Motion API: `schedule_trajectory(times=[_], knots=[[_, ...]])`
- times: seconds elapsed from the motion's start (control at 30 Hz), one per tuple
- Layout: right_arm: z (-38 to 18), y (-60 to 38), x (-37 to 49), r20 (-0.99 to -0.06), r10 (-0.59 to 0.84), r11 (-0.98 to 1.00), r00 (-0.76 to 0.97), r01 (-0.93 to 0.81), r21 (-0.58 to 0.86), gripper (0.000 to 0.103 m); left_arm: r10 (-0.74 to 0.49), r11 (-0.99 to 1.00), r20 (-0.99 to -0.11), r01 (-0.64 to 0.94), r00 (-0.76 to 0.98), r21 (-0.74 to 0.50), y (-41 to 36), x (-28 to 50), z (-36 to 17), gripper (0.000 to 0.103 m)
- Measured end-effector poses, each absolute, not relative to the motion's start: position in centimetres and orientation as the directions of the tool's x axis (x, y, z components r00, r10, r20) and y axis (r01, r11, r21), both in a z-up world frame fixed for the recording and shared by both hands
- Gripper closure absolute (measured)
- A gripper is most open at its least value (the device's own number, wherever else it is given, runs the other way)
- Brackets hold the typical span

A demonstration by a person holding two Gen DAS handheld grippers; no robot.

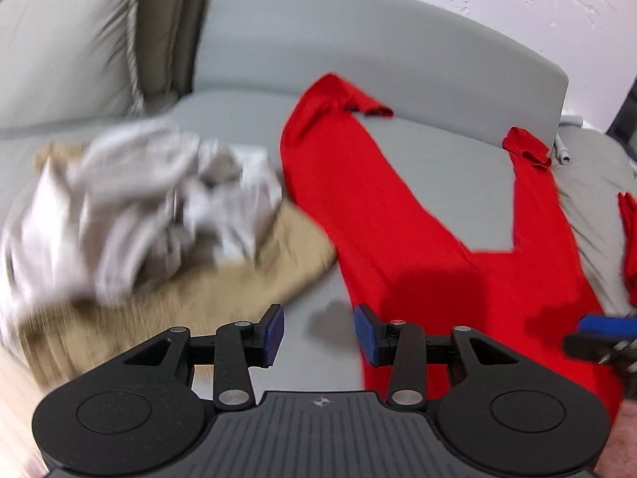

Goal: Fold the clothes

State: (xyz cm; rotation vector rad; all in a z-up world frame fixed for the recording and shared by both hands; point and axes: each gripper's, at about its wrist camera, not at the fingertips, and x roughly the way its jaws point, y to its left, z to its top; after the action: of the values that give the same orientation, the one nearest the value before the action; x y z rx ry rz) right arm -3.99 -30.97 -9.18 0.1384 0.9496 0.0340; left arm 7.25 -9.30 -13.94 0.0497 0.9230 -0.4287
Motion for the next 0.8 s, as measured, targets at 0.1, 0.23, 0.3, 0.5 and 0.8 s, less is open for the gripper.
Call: schedule_trajectory(times=[0.1, 0.23, 0.3, 0.5, 0.8], knots=[[-11.7, -30.5, -5.2, -0.811, 0.069, 0.992, 0.581, 0.045, 0.116, 0.065, -0.377, 0.908, -0.758, 0.376, 0.532, -0.187, -9.4, 5.3, -16.0, 0.068], [-14.2, -31.4, -5.8, -0.834, 0.049, 0.986, 0.550, 0.108, 0.129, 0.065, -0.359, 0.903, -0.756, 0.408, 0.548, -0.133, -11.0, 4.9, -17.4, 0.067], [-15.1, -31.7, -6.2, -0.849, 0.047, 0.982, 0.526, 0.132, 0.136, 0.065, -0.345, 0.904, -0.771, 0.410, 0.535, -0.120, -11.9, 5.4, -18.0, 0.067], [-16.5, -32.5, -6.1, -0.862, 0.062, 0.977, 0.503, 0.146, 0.155, 0.065, -0.318, 0.871, -0.803, 0.490, 0.503, -0.038, -14.7, 6.1, -20.1, 0.068], [-17.2, -33.3, -5.6, -0.867, 0.096, 0.966, 0.489, 0.163, 0.199, 0.063, -0.317, 0.773, -0.678, 0.595, 0.664, 0.221, -16.9, 2.9, -18.0, 0.103]])
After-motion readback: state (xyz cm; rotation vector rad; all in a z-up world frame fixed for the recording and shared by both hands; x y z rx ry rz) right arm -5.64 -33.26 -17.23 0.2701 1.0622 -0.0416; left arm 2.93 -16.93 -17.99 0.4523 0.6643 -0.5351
